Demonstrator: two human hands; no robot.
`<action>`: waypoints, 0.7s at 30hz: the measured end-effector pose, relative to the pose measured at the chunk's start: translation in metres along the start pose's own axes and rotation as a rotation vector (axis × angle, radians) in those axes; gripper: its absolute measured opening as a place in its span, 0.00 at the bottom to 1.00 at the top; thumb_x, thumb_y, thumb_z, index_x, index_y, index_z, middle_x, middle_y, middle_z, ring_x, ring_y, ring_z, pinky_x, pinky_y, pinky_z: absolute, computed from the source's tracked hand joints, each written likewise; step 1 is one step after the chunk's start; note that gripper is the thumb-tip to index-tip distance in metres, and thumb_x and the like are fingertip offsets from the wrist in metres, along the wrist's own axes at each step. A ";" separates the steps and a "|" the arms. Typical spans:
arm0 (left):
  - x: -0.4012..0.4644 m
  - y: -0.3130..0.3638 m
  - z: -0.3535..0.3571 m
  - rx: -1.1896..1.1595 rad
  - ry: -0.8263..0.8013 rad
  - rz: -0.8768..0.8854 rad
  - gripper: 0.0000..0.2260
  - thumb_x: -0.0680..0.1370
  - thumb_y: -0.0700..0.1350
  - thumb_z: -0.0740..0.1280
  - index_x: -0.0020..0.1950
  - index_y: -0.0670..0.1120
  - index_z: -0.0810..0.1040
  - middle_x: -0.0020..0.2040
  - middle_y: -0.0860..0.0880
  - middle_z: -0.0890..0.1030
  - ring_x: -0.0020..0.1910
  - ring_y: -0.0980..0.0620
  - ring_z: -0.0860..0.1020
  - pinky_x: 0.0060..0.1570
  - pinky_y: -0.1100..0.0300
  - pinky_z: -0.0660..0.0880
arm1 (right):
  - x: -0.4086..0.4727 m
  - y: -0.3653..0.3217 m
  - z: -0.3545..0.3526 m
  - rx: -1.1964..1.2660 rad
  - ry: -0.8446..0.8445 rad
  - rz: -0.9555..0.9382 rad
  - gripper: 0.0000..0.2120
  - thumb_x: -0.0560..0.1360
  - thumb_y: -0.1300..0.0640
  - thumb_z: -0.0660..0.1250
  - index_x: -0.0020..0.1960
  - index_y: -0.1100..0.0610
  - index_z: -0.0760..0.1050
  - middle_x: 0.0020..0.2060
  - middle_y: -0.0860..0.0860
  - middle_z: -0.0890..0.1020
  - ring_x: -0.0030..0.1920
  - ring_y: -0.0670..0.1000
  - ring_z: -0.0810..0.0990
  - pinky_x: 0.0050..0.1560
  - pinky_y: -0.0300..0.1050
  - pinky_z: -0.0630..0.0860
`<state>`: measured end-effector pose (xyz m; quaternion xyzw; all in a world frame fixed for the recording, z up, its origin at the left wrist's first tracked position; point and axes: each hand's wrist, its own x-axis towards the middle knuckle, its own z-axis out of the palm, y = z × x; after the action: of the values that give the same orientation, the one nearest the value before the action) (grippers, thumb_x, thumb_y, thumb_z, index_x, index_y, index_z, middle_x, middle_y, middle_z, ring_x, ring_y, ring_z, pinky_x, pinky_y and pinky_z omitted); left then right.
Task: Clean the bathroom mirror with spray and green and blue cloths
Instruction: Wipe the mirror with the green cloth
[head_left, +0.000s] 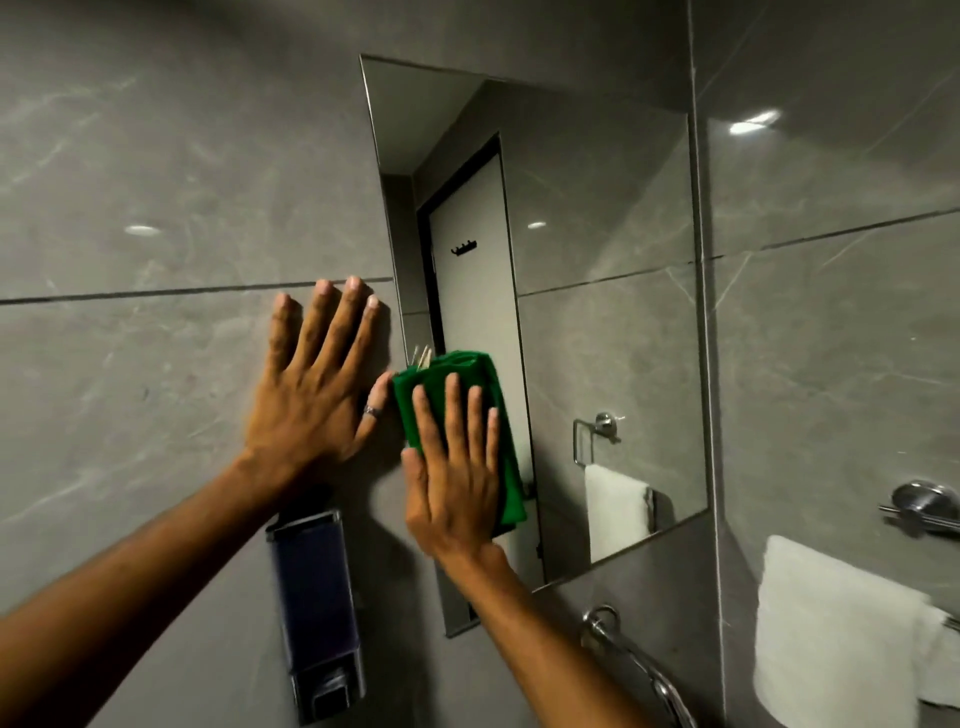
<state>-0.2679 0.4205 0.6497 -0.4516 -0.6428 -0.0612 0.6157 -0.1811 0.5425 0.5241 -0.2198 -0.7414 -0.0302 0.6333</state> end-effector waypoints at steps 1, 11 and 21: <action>-0.003 -0.001 -0.001 -0.001 0.001 0.012 0.36 0.83 0.63 0.45 0.85 0.44 0.48 0.86 0.42 0.48 0.86 0.40 0.46 0.83 0.39 0.41 | -0.019 0.000 0.001 -0.003 -0.029 -0.014 0.27 0.83 0.43 0.44 0.81 0.46 0.50 0.82 0.50 0.49 0.82 0.56 0.48 0.80 0.60 0.44; -0.003 -0.019 -0.010 0.023 0.053 0.013 0.36 0.83 0.64 0.45 0.86 0.44 0.47 0.87 0.42 0.47 0.86 0.41 0.45 0.83 0.42 0.36 | -0.019 0.123 -0.032 0.004 0.050 0.253 0.30 0.81 0.43 0.48 0.81 0.51 0.53 0.81 0.53 0.56 0.82 0.55 0.51 0.80 0.58 0.51; -0.009 0.000 0.003 -0.015 0.060 0.021 0.38 0.82 0.65 0.45 0.85 0.44 0.46 0.86 0.41 0.47 0.86 0.39 0.44 0.83 0.37 0.41 | -0.029 0.301 -0.073 0.081 0.202 0.704 0.36 0.78 0.39 0.42 0.81 0.57 0.51 0.81 0.57 0.54 0.81 0.59 0.52 0.81 0.56 0.49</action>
<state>-0.2710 0.4179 0.6418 -0.4612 -0.6186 -0.0731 0.6319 -0.0010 0.7815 0.4405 -0.4322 -0.5548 0.1973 0.6830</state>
